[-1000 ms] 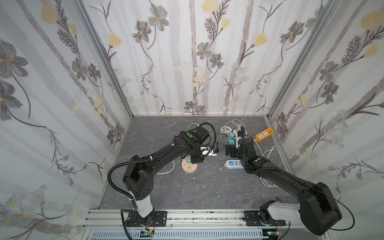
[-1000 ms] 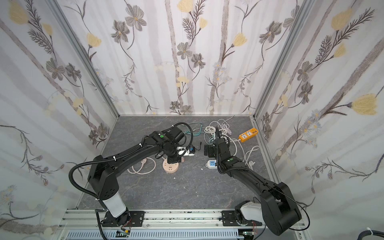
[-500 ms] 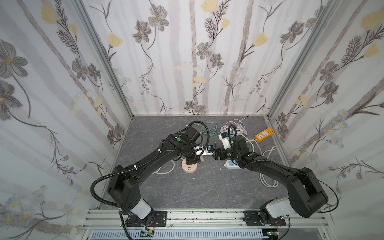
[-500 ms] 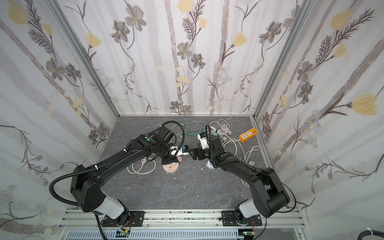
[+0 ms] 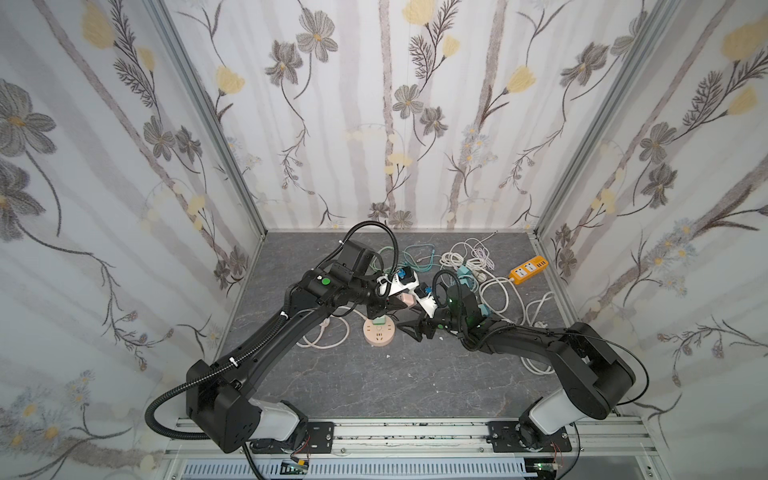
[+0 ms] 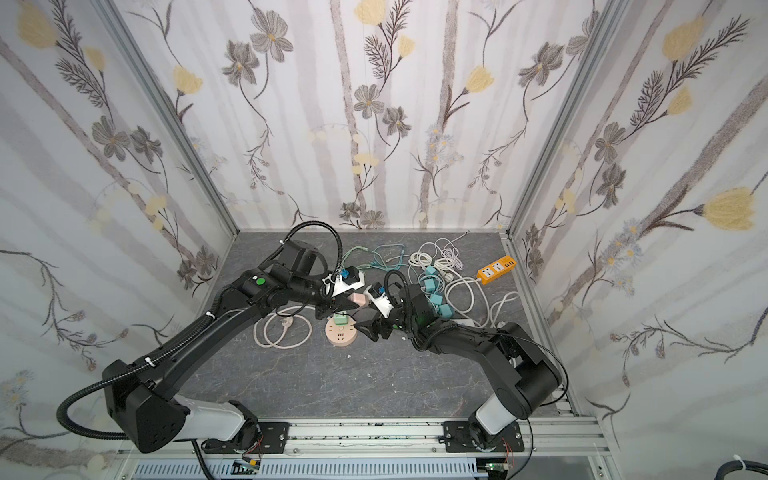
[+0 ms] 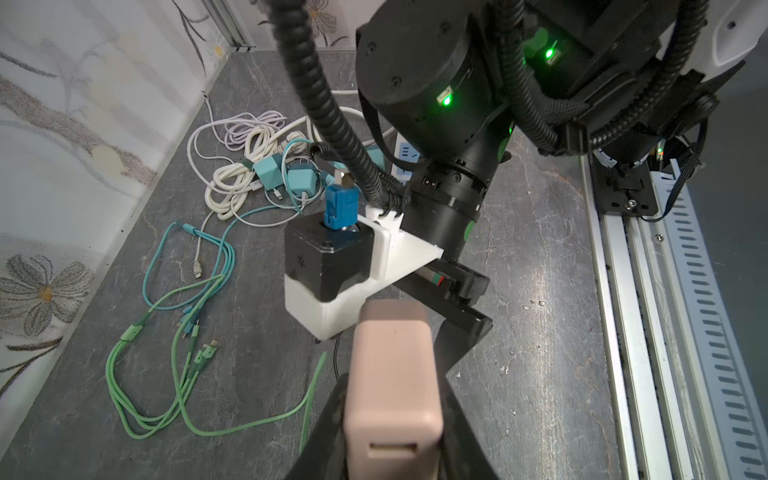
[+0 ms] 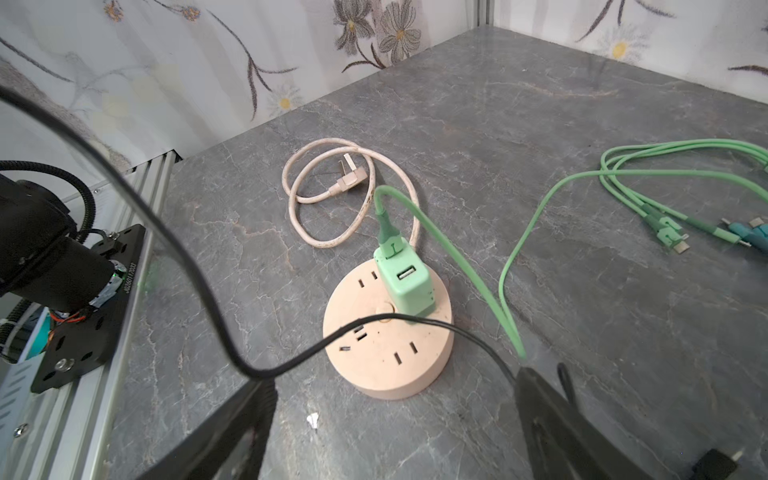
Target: Insert the plug
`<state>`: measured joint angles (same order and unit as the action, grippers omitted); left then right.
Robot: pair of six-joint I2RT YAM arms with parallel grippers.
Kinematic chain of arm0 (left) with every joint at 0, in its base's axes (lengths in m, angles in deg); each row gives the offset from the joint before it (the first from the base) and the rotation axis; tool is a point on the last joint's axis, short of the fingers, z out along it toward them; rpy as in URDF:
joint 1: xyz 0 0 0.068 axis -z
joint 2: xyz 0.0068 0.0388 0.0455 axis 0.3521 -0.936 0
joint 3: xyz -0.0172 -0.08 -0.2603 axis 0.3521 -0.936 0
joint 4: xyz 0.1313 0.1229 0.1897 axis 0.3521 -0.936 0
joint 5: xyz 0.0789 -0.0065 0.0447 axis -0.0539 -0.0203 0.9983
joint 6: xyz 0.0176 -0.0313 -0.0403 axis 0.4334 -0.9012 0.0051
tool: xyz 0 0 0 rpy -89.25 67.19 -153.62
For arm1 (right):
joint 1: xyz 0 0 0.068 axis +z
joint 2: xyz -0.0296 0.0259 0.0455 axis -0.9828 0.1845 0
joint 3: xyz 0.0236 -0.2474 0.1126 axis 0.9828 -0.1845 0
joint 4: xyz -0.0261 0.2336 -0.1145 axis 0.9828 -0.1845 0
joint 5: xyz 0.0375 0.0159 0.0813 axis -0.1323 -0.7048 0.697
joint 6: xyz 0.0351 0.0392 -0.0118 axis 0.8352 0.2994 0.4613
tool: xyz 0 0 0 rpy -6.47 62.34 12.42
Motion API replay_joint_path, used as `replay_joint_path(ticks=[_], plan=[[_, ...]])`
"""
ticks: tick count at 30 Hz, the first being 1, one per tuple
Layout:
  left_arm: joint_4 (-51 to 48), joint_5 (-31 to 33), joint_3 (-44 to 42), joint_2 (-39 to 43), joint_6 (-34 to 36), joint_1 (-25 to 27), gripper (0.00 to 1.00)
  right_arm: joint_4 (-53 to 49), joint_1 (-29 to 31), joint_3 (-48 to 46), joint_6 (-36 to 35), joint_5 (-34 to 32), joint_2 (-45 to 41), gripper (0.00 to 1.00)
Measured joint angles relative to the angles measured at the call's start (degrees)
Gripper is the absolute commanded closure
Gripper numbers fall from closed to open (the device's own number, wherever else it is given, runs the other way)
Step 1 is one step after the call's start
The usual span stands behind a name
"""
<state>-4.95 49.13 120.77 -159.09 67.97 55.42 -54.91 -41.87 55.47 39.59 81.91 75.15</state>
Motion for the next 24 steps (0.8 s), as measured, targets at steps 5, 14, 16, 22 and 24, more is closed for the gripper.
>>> replay_joint_path(ticks=[5, 14, 16, 22, 24], plan=[[1.73, -2.08, -0.87, 1.84, -1.81, -0.17, 1.0, 5.77, 2.12, 1.99, -0.52, 0.07, 4.98, 0.16], [4.76, -4.35, -2.08, 3.28, -4.04, -0.66, 1.0, 17.51, 4.74, 3.37, 3.52, 0.5, 10.29, 0.25], [5.84, -4.92, -2.54, 3.61, -4.44, -0.9, 1.0, 20.2, 5.01, 3.37, 5.09, 0.46, 11.28, 0.24], [8.55, -6.91, -3.72, 4.2, -6.45, -2.36, 1.0, 23.52, 7.76, 3.06, 4.81, -2.27, 11.58, 0.16], [8.74, -8.0, -3.93, 4.24, -7.56, -2.73, 1.0, 23.69, 8.33, 2.08, 4.79, -2.93, 10.88, 0.16]])
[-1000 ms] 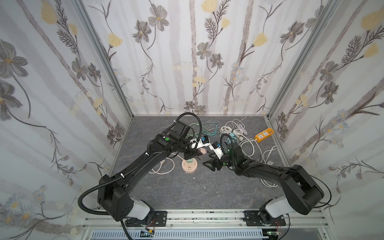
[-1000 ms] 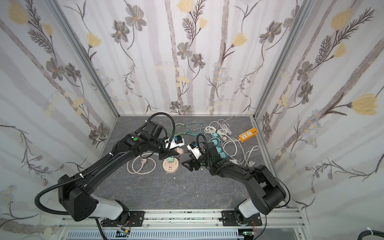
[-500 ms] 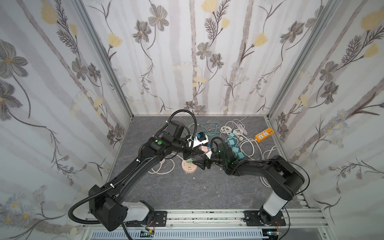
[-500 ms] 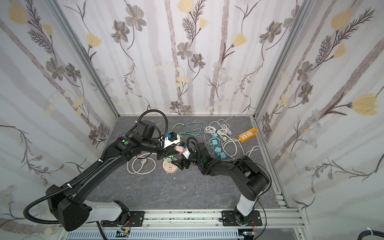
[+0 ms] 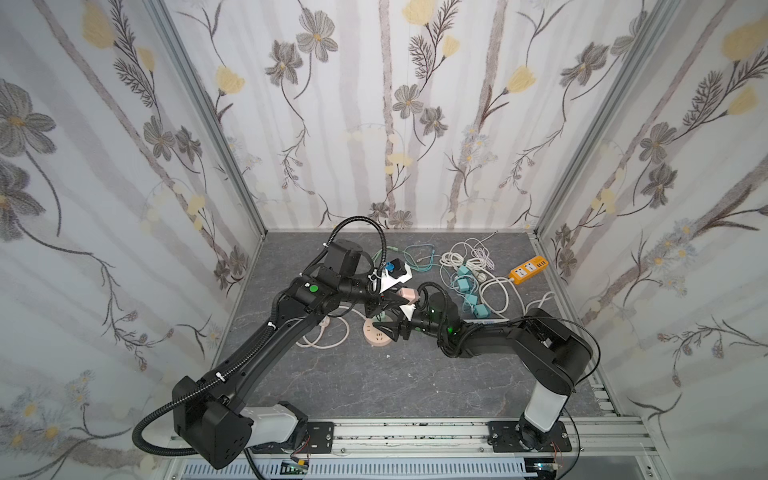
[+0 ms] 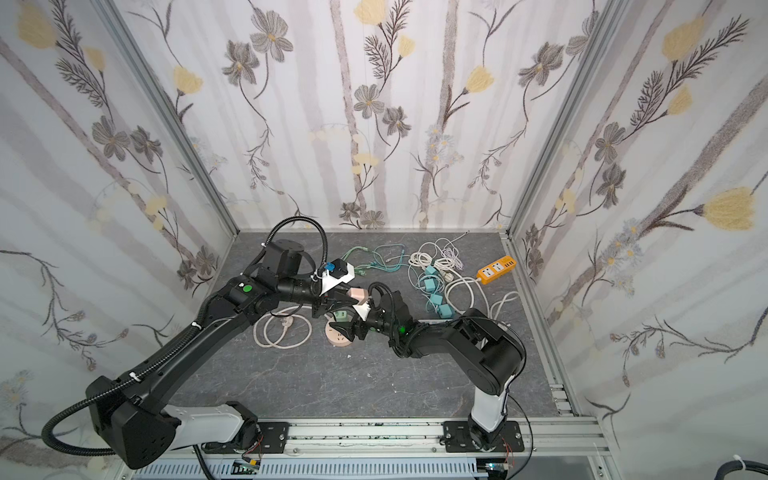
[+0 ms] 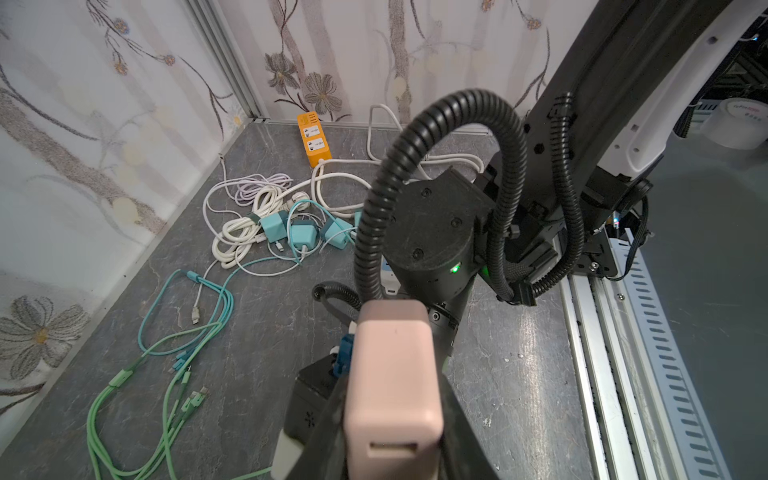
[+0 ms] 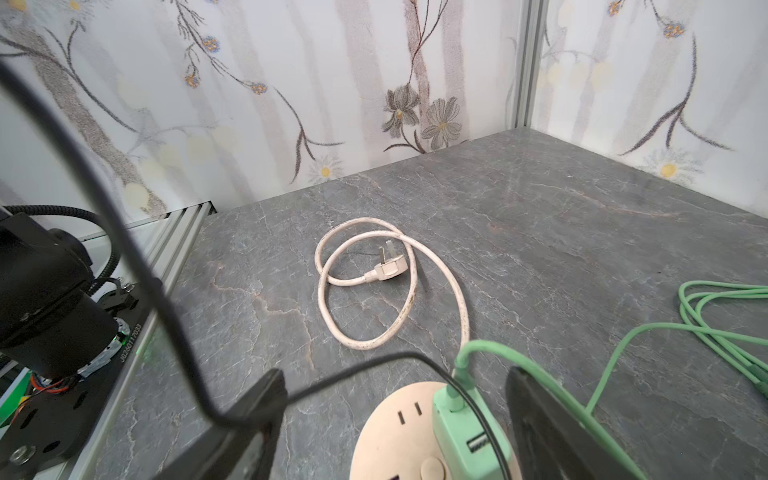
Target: Insert the plug
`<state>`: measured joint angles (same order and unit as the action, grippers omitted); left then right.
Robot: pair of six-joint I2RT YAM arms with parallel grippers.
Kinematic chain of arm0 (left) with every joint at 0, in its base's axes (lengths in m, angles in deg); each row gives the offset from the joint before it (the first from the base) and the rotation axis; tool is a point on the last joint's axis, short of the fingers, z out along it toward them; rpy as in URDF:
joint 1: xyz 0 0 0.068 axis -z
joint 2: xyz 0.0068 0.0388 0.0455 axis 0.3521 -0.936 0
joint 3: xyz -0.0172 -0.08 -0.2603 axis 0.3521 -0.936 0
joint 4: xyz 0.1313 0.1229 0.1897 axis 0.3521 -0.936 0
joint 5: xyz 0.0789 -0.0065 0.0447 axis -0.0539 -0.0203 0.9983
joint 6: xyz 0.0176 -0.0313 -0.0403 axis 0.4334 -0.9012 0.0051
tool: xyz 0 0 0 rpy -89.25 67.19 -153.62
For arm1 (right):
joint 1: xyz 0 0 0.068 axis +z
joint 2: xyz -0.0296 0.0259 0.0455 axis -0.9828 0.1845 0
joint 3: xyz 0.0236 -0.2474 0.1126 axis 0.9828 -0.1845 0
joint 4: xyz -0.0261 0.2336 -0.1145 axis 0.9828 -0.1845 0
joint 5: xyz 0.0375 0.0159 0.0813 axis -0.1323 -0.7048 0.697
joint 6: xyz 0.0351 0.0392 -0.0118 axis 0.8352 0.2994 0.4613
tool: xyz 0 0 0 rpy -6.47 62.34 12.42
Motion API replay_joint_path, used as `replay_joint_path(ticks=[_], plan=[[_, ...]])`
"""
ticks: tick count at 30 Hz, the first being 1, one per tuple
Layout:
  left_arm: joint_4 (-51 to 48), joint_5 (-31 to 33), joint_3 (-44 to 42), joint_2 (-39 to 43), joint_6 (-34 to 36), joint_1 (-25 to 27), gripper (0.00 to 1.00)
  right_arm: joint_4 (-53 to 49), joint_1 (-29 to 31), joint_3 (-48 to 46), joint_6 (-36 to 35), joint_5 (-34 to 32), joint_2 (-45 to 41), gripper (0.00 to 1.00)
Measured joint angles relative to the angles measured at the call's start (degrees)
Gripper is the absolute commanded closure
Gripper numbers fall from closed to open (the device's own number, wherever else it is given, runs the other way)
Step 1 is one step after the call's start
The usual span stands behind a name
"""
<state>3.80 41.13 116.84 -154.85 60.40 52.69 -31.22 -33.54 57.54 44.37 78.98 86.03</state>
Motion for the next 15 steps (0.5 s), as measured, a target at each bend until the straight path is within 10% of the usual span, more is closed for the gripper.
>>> replay_joint_path(ticks=[6, 11, 15], plan=[[4.39, 0.22, 0.04, -0.04, -1.64, -1.03, 1.0, -0.44, 0.74, -0.72, -1.84, -1.73, -1.7, 0.24], [5.4, -0.15, -0.15, 0.35, -2.75, -1.27, 1.0, 3.23, 0.61, 0.04, -1.49, -3.52, 1.27, 0.83], [3.96, -0.87, -0.26, 1.55, -0.92, -2.05, 1.0, 1.49, -2.93, 0.04, 0.63, -6.56, 0.61, 1.0]])
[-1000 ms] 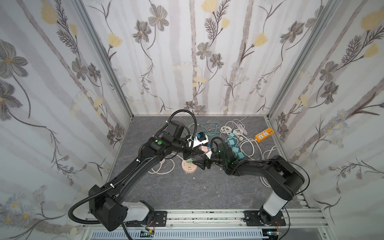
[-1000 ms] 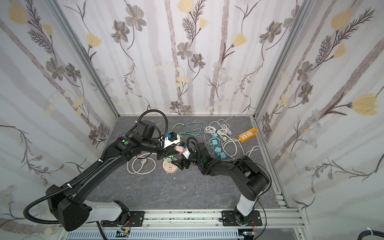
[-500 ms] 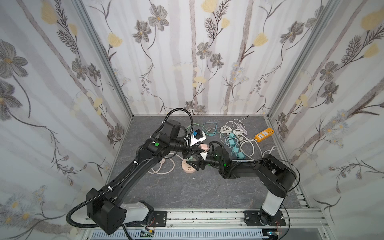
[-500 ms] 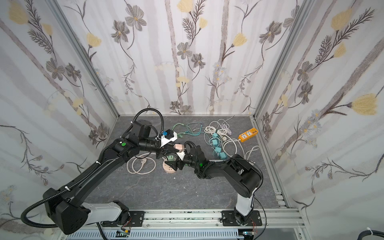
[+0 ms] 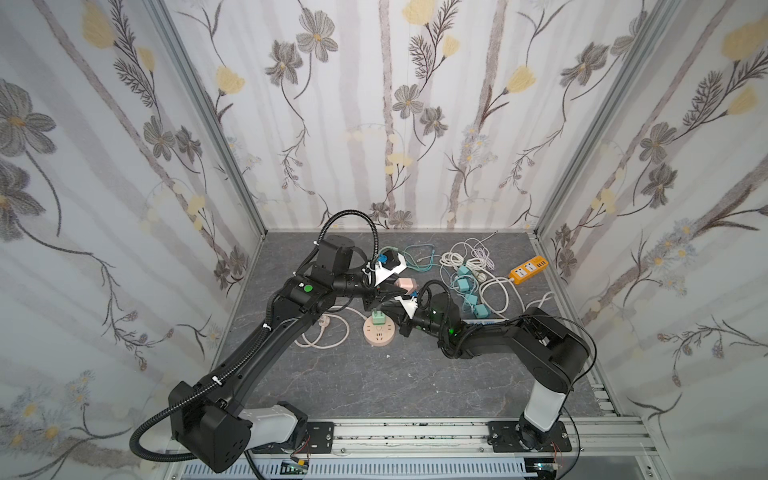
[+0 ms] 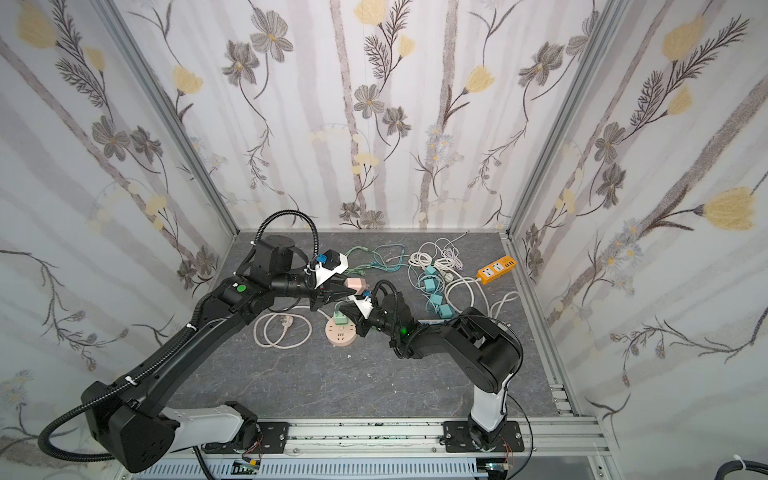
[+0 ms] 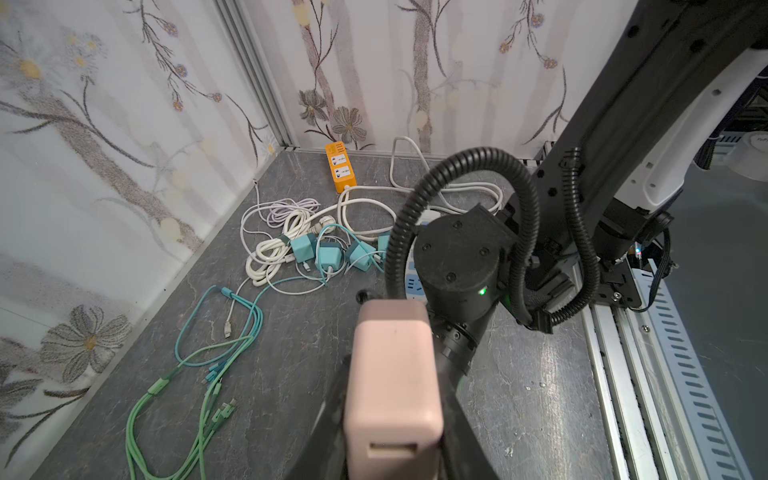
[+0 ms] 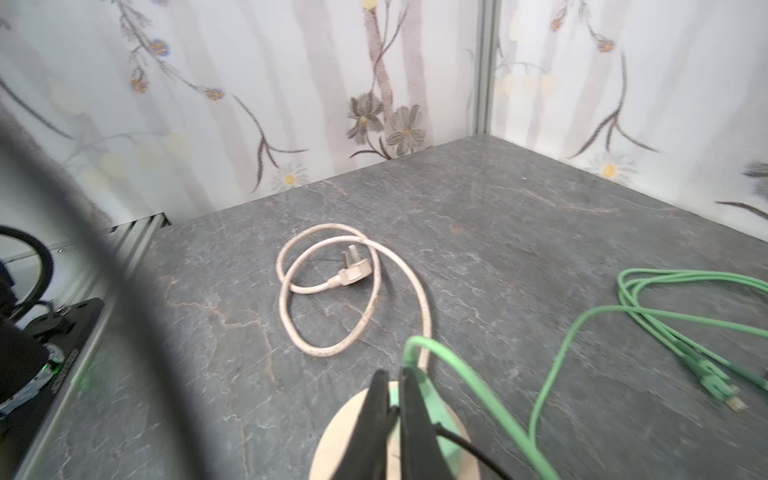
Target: Insert the plug
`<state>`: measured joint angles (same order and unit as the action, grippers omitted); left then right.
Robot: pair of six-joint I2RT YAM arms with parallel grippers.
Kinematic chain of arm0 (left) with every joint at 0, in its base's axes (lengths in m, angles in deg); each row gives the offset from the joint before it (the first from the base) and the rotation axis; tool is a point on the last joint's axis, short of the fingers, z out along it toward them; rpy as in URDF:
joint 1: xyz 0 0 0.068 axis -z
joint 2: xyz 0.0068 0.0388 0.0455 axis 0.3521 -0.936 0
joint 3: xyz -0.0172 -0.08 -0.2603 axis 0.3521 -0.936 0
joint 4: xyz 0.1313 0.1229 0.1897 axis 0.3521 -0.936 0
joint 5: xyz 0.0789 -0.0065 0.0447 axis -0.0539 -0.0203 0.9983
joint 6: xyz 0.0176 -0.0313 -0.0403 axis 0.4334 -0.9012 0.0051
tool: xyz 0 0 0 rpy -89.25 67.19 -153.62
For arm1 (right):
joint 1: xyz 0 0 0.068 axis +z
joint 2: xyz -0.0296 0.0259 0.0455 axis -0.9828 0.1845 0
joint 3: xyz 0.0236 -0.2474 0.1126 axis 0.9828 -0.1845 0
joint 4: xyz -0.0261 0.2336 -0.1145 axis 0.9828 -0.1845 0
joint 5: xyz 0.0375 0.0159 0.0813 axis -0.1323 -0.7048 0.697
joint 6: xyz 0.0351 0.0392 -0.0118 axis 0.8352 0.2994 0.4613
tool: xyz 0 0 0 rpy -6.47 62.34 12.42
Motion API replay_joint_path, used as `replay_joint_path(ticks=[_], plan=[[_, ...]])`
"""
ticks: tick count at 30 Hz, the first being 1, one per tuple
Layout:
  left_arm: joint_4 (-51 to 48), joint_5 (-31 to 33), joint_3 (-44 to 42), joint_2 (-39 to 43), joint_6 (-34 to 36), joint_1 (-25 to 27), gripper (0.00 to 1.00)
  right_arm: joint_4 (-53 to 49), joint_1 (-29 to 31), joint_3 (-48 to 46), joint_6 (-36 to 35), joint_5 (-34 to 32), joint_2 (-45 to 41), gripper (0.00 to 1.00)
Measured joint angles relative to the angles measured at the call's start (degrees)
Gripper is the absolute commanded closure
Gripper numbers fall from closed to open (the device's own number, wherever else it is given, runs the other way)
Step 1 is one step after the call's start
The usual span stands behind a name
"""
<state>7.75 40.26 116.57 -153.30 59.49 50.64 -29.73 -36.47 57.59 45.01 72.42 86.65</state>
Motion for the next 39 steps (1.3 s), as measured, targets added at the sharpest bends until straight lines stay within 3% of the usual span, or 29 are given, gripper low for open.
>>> replay_joint_path(ticks=[6, 13, 19, 29, 39], plan=[[-9.53, 0.22, -0.96, -1.42, 8.44, 2.34, 1.0, -5.68, -7.76, 1.97, 5.62, -2.6, -4.31, 1.0], [-16.41, 18.56, -3.54, -8.48, 14.51, 8.7, 1.0, -14.69, -10.73, 9.31, 10.03, -1.05, -6.64, 1.0], [-19.23, 32.24, -4.66, -15.82, 17.68, 9.44, 1.0, -23.21, -9.97, 14.97, 10.67, -1.6, -6.69, 1.0], [-22.71, 37.59, -2.54, -20.98, 19.39, 8.96, 1.0, -35.95, -7.23, 18.4, 10.47, -3.78, -6.69, 1.0], [-28.52, 39.1, 3.78, -24.83, 20.37, 8.81, 1.0, -39.1, -6.6, 18.75, 11.08, -5.27, -6.47, 1.0]])
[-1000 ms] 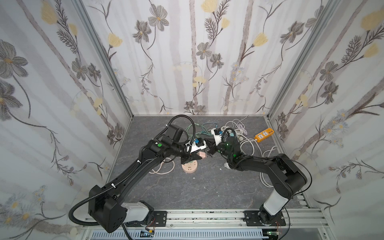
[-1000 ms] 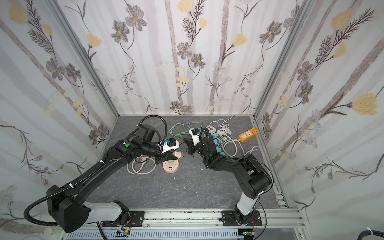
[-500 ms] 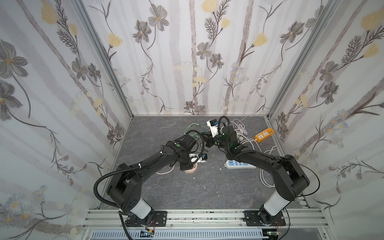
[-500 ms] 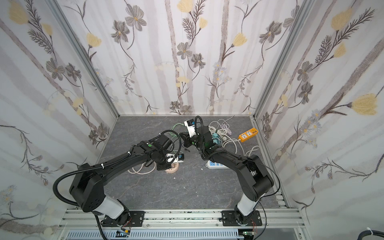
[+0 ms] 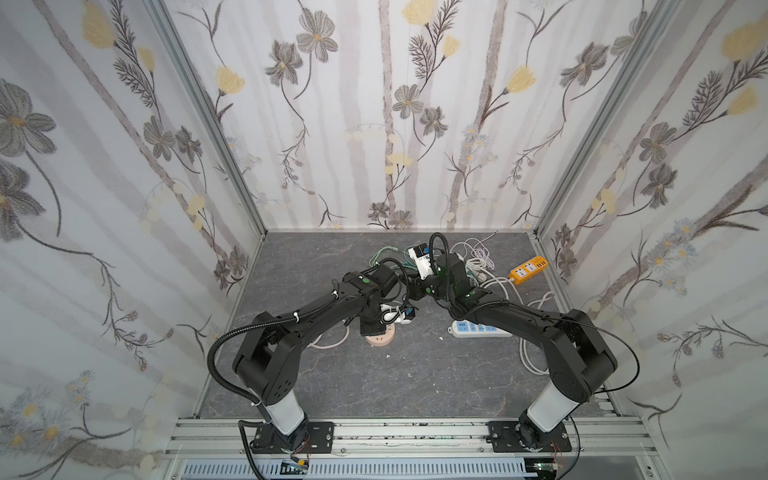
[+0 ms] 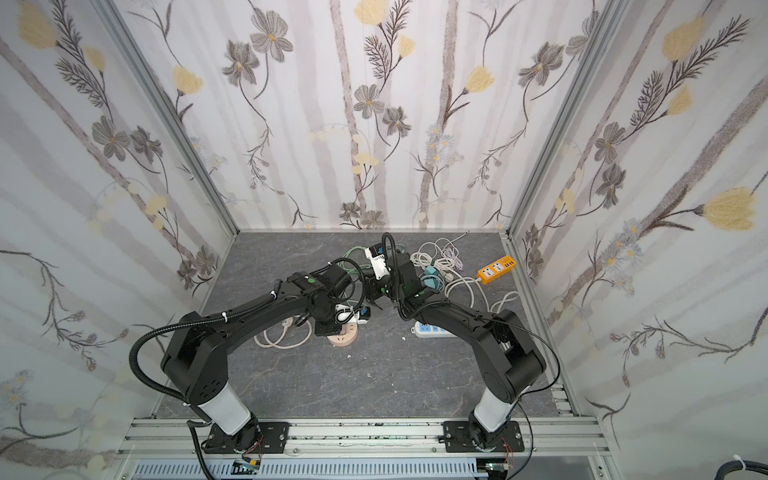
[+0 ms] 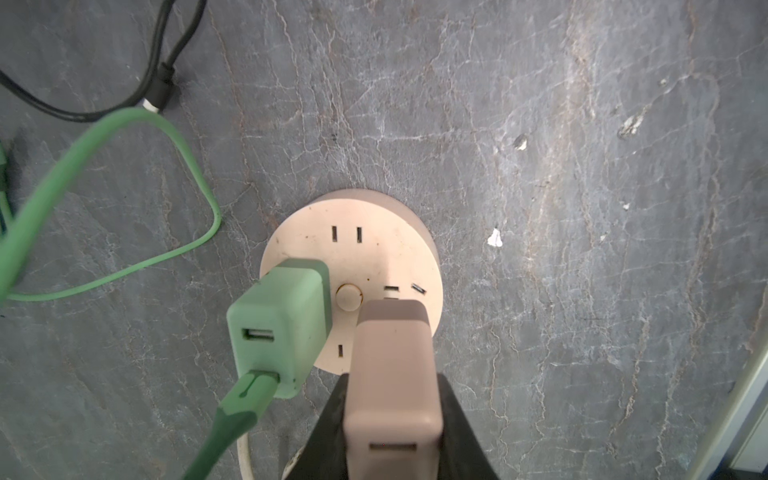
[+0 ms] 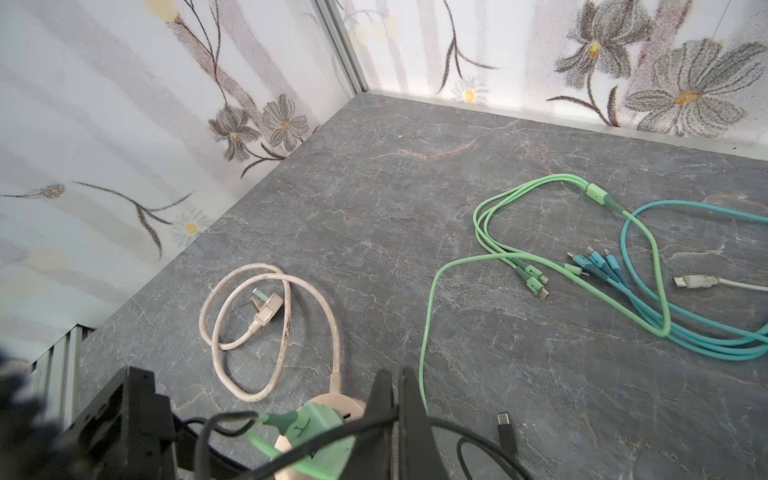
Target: Insert the plug
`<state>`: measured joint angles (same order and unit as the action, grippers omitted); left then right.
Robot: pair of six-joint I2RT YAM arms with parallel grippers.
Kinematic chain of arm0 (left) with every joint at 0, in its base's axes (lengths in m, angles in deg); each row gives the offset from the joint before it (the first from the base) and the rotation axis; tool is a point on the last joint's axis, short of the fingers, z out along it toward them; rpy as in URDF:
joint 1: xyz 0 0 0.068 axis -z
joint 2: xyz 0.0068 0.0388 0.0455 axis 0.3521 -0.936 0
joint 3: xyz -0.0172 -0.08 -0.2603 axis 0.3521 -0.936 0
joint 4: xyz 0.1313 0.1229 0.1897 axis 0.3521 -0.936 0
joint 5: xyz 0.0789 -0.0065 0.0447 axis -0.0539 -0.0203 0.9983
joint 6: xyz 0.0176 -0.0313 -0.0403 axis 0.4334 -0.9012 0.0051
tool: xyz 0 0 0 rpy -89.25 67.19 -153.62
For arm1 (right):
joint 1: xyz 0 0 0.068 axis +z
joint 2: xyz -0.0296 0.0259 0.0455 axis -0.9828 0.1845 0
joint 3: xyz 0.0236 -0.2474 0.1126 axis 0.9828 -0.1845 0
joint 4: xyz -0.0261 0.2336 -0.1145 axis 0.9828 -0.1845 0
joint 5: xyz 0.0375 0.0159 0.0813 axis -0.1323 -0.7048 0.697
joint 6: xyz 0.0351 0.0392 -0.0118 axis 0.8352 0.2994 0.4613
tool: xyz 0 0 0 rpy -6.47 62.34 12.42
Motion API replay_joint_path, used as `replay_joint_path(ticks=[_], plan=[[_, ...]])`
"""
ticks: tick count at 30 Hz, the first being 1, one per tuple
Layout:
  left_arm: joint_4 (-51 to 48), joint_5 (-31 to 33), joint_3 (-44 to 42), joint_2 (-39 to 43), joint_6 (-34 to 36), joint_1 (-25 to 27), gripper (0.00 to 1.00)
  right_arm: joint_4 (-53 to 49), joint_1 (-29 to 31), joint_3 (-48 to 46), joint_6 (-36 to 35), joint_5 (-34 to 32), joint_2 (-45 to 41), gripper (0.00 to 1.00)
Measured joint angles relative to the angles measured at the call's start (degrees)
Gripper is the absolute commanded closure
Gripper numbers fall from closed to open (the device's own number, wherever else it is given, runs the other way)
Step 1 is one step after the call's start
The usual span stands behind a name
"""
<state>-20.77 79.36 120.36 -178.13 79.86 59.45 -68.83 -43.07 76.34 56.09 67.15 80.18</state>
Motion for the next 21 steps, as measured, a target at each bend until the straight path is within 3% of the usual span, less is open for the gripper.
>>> replay_joint_path(ticks=[21], plan=[[-6.21, 2.32, 6.6, -5.79, 0.24, 2.23, 1.0, -2.62, 0.09, -0.52, -0.22, -2.62, -0.17, 1.0]])
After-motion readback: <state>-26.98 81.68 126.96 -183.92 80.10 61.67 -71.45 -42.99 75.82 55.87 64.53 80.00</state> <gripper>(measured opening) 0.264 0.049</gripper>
